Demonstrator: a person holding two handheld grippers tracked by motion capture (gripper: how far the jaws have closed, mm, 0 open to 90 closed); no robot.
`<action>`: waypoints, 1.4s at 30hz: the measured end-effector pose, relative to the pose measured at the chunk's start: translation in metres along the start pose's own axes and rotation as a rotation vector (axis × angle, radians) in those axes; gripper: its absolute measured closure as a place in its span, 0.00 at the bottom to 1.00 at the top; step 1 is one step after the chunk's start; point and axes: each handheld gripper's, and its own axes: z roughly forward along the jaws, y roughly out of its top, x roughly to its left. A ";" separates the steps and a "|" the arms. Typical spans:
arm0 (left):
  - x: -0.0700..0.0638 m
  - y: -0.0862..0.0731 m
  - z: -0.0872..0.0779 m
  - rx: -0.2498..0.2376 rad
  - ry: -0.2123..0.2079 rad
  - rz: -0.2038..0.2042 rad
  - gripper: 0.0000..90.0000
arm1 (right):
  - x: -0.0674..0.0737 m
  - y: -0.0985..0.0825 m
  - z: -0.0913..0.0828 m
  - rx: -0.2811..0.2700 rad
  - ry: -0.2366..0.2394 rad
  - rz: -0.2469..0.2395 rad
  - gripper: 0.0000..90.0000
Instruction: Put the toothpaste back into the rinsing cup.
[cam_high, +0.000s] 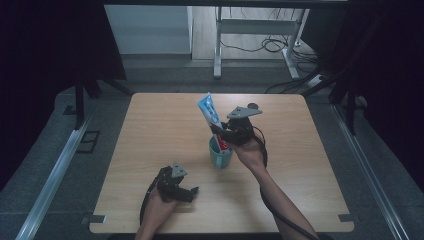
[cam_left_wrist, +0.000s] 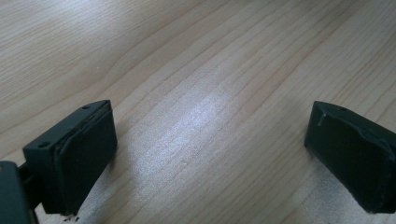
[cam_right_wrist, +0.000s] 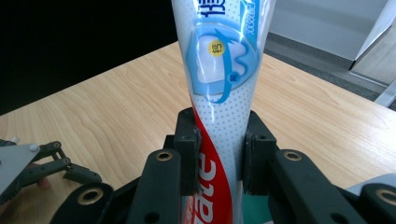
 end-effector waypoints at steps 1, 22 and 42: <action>0.000 0.000 0.000 0.000 0.001 0.000 0.03 | 0.000 -0.001 0.001 0.000 0.001 0.000 0.80; 0.000 0.000 0.000 -0.001 -0.001 -0.004 0.03 | 0.000 -0.025 0.013 0.029 0.002 0.017 0.79; 0.000 0.000 0.000 -0.003 0.000 -0.004 0.03 | -0.002 -0.038 0.016 0.037 0.022 0.033 0.77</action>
